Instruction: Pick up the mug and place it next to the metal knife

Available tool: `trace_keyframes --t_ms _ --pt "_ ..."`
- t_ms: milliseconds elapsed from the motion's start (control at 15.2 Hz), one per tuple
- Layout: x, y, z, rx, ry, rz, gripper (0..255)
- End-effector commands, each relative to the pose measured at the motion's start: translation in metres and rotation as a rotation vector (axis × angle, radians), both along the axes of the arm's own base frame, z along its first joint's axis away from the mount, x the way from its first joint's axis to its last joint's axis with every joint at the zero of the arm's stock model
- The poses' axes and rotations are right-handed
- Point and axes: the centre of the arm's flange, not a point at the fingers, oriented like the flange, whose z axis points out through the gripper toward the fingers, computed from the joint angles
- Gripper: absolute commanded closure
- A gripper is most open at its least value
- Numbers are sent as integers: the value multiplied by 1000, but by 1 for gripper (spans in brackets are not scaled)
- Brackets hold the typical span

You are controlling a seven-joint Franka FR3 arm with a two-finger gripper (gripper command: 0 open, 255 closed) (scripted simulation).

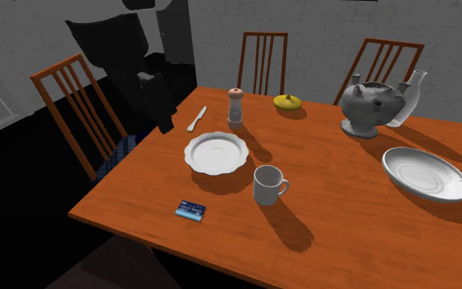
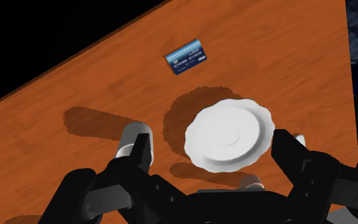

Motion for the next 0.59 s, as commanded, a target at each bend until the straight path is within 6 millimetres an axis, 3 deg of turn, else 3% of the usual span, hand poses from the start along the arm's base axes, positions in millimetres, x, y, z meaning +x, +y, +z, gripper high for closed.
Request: trace_keyframes --t_ms 0,528 --pt "0 0 0 0 0 0 0" --pt "69 -16 -77 -45 7 31 0"
